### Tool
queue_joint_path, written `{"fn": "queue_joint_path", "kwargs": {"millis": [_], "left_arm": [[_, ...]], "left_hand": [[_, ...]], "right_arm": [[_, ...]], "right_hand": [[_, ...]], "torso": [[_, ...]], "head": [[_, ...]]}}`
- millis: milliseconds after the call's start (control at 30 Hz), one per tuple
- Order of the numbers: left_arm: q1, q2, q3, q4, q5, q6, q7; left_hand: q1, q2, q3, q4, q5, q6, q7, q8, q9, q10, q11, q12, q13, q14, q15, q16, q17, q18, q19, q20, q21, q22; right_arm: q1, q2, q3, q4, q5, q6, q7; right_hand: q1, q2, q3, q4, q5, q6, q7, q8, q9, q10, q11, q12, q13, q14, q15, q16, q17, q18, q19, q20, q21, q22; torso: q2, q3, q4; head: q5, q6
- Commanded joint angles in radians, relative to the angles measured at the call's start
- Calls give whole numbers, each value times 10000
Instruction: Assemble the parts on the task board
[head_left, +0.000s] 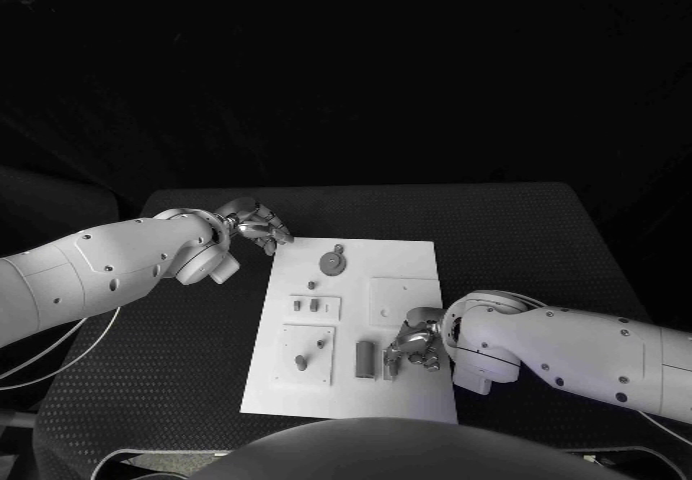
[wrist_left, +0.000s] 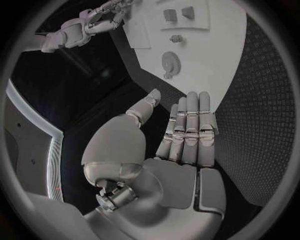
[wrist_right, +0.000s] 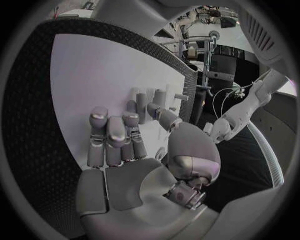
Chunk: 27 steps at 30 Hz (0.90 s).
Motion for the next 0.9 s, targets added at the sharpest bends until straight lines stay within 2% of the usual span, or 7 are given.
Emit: {"fn": "queue_joint_path", "kwargs": {"millis": [33, 67, 133, 233, 433, 900], "left_arm": [[11, 15, 2, 9, -33, 113, 36], [11, 16, 2, 9, -33, 113, 36], [11, 14, 2, 9, -33, 104, 37], [11, 12, 2, 9, -34, 99, 33], [11, 8, 2, 12, -35, 100, 30], [11, -3, 2, 16, -42, 98, 25]], "left_hand": [[-62, 21, 38, -4, 45, -90, -8, 2, 14, -63, -23, -6, 12, 69, 27, -49, 11, 204, 15, 20, -67, 14], [-62, 21, 38, -4, 45, -90, -8, 2, 14, -63, -22, -6, 12, 69, 28, -50, 11, 204, 15, 20, -68, 14], [-62, 21, 39, -4, 45, -90, -8, 2, 14, -64, -22, -6, 12, 70, 27, -51, 13, 204, 15, 20, -68, 15], [-62, 21, 39, -4, 45, -90, -8, 2, 14, -64, -22, -6, 12, 70, 28, -54, 15, 203, 15, 20, -69, 16], [-63, 19, 38, -4, 45, -91, -7, 2, 14, -65, -22, -7, 12, 70, 28, -57, 18, 203, 15, 21, -70, 16], [-60, 16, 39, -6, 44, -91, -7, 2, 14, -68, -21, -8, 12, 71, 29, -67, 28, 202, 13, 21, -74, 19]], "right_arm": [[-23, 47, 7, 66, -22, 195, 327], [-23, 48, 7, 62, -25, 199, 329], [-23, 48, 7, 54, -79, 201, 329], [-23, 40, 7, 57, -79, 207, 338], [-23, 30, 7, 65, -77, 208, 339], [-23, 1, 7, 108, 357, 226, 297]], "right_hand": [[18, 146, 1, -69, -10, -36, -6, 72, 14, -26, -12, 26, 8, -88, -32, -6, 35, 312, -9, -61, -24, 15], [247, 506, 82, -288, -15, 14, -21, 115, 33, -2, -29, 42, 8, -60, -41, 18, 68, 312, -5, -78, -1, 29], [369, 912, 77, -560, -5, 66, -39, 165, 51, 23, -42, 44, -9, -38, -46, 31, 90, 312, -17, -59, 19, 44], [442, 1209, 95, -752, 6, 103, -52, 202, 60, 49, -51, 44, -26, -8, -48, 46, 123, 312, -27, -36, 29, 51], [551, 1405, 150, -811, 10, 173, -78, 254, 79, 78, -74, 47, -40, 22, -53, 64, 156, 312, -33, -27, 44, 61], [432, 1314, 58, -766, 1, 231, -96, 296, 91, 116, -91, 42, -62, 56, -56, 75, 171, 312, -23, 6, 63, 68]], "torso": [[0, 4, -4], [1, 5, -4], [0, 4, -6], [0, 2, -4], [-2, 0, -2], [0, -3, 5]], "head": [[4, 0], [-1, 0], [-3, 0], [-4, 0], [-6, 0], [-3, 0]]}}
